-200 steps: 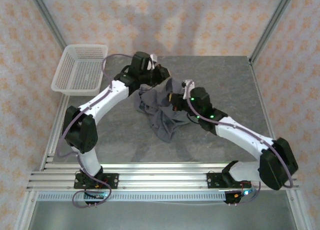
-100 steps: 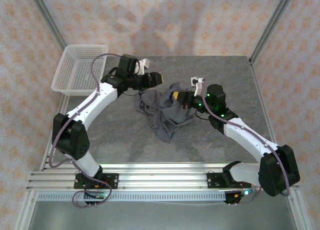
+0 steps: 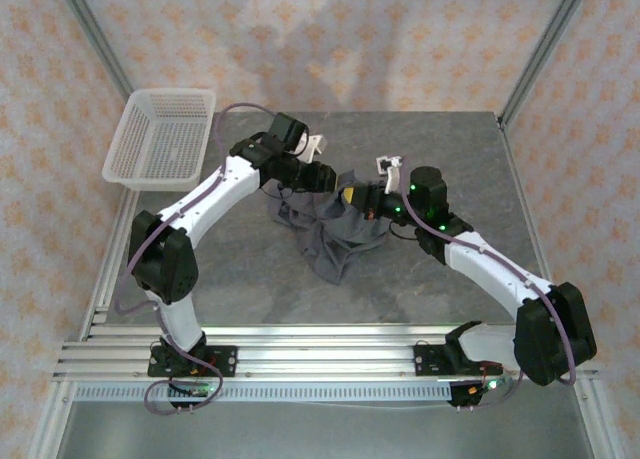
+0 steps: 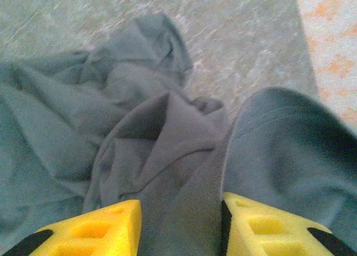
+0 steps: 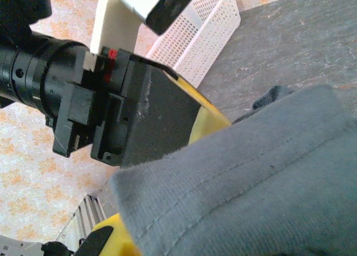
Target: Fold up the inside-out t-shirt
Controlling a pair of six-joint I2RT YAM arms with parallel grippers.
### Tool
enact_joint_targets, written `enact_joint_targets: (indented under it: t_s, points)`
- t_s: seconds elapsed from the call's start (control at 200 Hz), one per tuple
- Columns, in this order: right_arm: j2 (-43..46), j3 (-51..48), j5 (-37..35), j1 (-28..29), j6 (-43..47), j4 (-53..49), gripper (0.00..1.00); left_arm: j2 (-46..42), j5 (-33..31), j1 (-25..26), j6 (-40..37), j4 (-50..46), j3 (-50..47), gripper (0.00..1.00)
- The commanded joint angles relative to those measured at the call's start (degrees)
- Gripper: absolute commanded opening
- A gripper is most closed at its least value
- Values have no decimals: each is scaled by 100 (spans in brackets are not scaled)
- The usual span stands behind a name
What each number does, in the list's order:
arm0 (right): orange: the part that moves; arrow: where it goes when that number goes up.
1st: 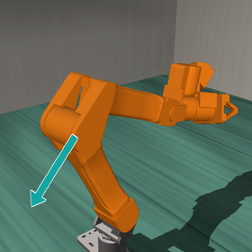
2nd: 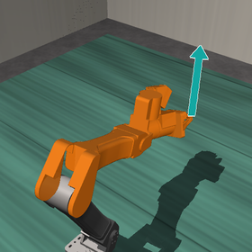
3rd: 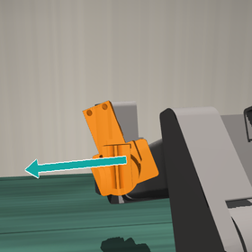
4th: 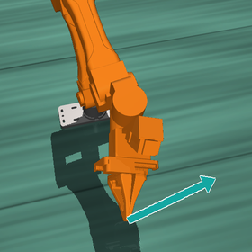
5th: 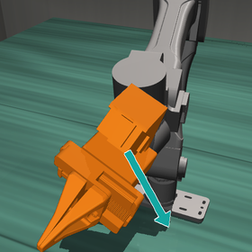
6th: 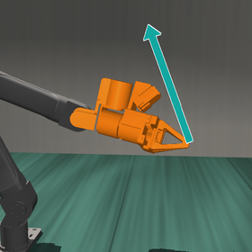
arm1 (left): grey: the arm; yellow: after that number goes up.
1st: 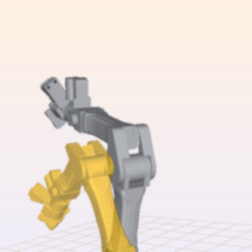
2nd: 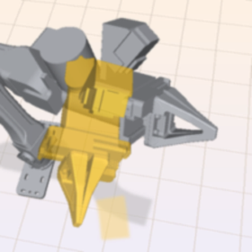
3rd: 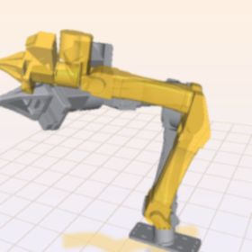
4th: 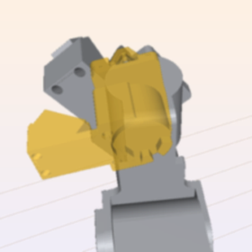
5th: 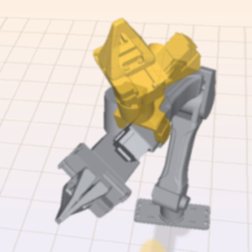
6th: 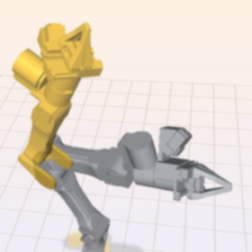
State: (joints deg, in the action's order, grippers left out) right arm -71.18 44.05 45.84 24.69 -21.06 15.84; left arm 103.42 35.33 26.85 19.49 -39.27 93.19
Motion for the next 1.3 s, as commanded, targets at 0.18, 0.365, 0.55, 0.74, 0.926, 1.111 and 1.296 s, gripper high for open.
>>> enact_joint_targets:
  t_s: [0.18,0.365,0.55,0.74,0.926,1.111,1.296]
  points:
    - [175,80,-164,-85,208,-219,0,-294,-409,-153,-4,-239,-239,0]
    - [544,-551,-577,-293,247,-252,7,-863,567,-719,1073,1136,-845,0]
    - [997,-888,-918,-327,280,-336,32,-897,796,-610,990,1139,-752,0]
    - [1293,-413,-1526,136,1092,-1112,47,-755,800,-318,918,1103,-581,0]
    - [659,163,-3842,1357,2514,-1573,50,-656,800,-295,952,1114,-503,0]
    - [-461,450,-4640,1495,3628,-1212,52,-648,743,-294,955,1071,-468,0]
    - [-1383,951,-5727,1482,4043,-994,47,-623,757,-295,939,1013,-416,0]
